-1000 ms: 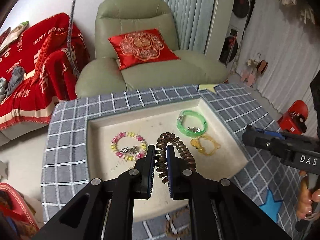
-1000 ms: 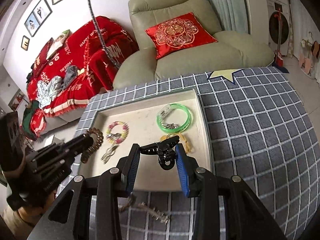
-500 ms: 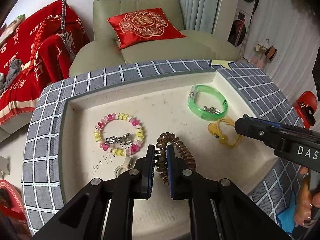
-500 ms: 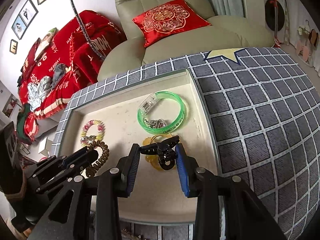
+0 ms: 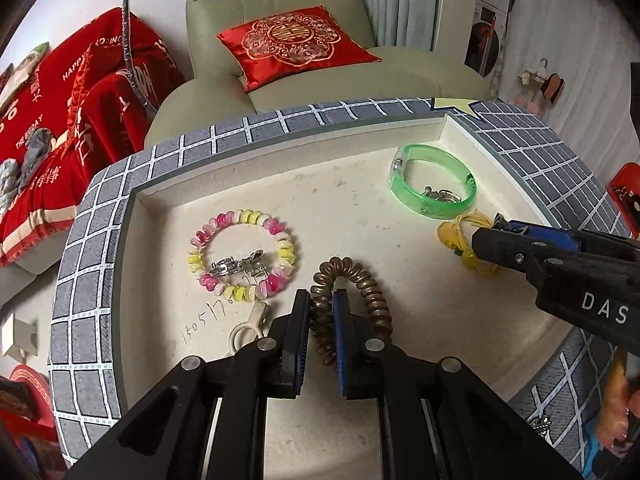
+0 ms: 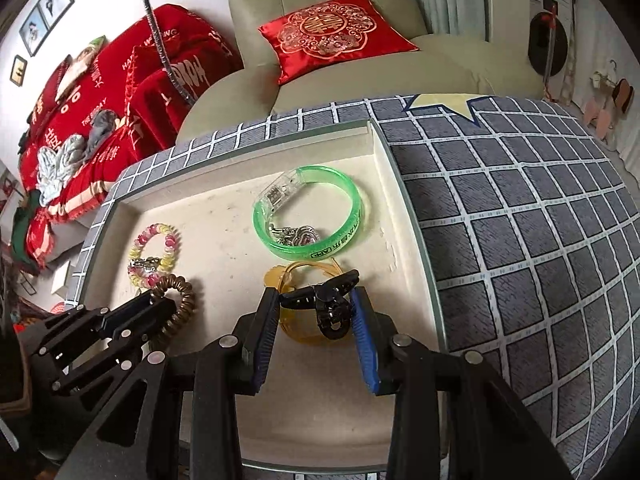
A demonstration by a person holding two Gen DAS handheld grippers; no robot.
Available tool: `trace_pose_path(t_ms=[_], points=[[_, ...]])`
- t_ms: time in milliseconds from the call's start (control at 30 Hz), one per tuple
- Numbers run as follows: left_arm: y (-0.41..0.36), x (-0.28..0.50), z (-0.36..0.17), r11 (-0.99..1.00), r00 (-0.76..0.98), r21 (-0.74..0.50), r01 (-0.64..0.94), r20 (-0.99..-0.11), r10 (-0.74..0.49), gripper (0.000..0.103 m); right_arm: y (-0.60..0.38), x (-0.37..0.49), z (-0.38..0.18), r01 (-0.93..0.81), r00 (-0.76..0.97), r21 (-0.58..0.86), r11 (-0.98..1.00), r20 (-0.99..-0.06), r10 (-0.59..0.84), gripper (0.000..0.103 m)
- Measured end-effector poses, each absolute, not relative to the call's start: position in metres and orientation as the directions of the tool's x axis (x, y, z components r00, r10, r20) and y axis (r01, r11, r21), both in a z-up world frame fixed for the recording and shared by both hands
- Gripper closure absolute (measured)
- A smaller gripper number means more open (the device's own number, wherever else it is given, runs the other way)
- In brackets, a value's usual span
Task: Organize jewelry
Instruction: 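Set the coiled bracelet beside the beaded bracelet with the left while the right sets the clip on the cord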
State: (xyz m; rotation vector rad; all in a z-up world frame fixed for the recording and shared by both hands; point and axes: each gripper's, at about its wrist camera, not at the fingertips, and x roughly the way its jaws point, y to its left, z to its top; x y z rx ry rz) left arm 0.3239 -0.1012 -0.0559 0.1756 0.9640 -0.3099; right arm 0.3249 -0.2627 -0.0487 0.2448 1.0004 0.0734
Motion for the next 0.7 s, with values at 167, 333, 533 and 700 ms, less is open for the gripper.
trace_pose_path(t_ms=[167, 333, 533, 700], points=[[-0.102, 0.323, -0.056, 0.944, 0.533, 0.011, 0.331, -0.827, -0.177, 0.075, -0.266, 0.32, -0.043, 0.058, 0.56, 0.292, 0.955, -0.801, 0.211, 0.039], [-0.1, 0.322, -0.056, 0.945, 0.533, 0.007, 0.326, -0.827, -0.178, 0.075, -0.278, 0.303, -0.027, 0.088, 0.599, 0.392, 0.916, -0.756, 0.266, 0.035], [-0.101, 0.319, -0.055, 0.951, 0.558, 0.04, 0.305, -0.817, -0.144, 0.075, -0.288, 0.262, -0.01, 0.085, 0.636, 0.428, 0.9, -0.719, 0.282, 0.032], [-0.101, 0.319, -0.053, 0.953, 0.56, 0.044, 0.299, -0.817, -0.138, 0.075, -0.303, 0.234, -0.008, 0.114, 0.65, 0.476, 0.872, -0.699, 0.296, 0.032]])
